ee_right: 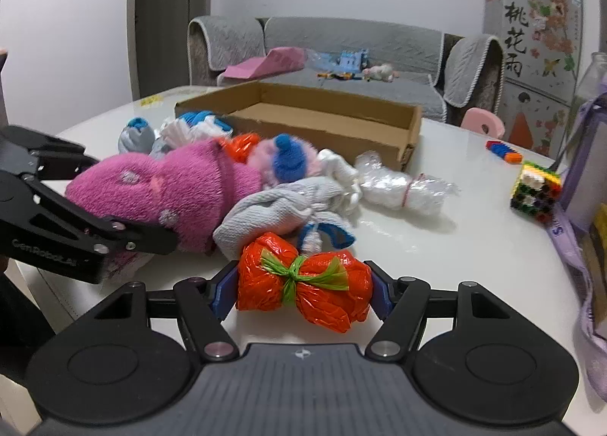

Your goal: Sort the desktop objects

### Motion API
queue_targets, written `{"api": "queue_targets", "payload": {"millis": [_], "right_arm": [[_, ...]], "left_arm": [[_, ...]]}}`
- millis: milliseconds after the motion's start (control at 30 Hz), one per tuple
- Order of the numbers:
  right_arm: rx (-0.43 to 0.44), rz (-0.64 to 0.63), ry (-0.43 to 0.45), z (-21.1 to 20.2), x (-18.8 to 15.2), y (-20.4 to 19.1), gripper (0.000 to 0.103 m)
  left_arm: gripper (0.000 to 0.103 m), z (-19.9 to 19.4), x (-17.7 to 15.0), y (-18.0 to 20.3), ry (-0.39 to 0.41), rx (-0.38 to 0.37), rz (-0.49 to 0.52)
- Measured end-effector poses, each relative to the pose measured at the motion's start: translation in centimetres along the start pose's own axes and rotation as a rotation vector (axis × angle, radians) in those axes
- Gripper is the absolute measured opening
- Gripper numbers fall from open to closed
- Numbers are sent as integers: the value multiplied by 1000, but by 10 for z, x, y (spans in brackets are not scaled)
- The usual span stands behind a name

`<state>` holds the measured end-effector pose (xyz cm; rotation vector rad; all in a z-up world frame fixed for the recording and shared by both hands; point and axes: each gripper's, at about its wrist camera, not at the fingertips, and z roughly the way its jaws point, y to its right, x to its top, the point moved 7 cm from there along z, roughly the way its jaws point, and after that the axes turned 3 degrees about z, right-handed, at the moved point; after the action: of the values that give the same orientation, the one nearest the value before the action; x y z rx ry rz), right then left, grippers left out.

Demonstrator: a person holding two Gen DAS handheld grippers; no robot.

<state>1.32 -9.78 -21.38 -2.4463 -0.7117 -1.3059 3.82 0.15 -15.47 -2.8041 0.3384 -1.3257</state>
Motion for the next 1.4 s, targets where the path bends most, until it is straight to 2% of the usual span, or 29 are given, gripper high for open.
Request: {"api": "queue_targets", "payload": {"millis": [367, 633, 767, 867, 1000, 1167, 1300, 1400], "right_arm": [[5, 28, 86, -18, 13, 18, 63], [14, 60, 186, -31, 32, 33, 63], [4, 83, 253, -40, 61, 48, 63], [-1, 103, 309, -44, 97, 61, 63], [-10, 100, 379, -38, 148, 74, 63], [0, 84, 405, -11, 194, 87, 63], [16, 80, 395, 23, 217, 83, 63], [55, 91, 356, 59, 223, 76, 63]], "left_arm": [[71, -36, 13, -11, 73, 34, -18], [71, -73, 42, -33, 143, 92, -15], [71, -87, 74, -62, 180, 152, -23], [71, -91, 105, -90, 211, 193, -46], [71, -81, 142, -126, 219, 233, -86], [71, -53, 178, -155, 218, 246, -110], [71, -18, 187, -169, 200, 228, -144], [71, 17, 185, -175, 179, 196, -185]]}}
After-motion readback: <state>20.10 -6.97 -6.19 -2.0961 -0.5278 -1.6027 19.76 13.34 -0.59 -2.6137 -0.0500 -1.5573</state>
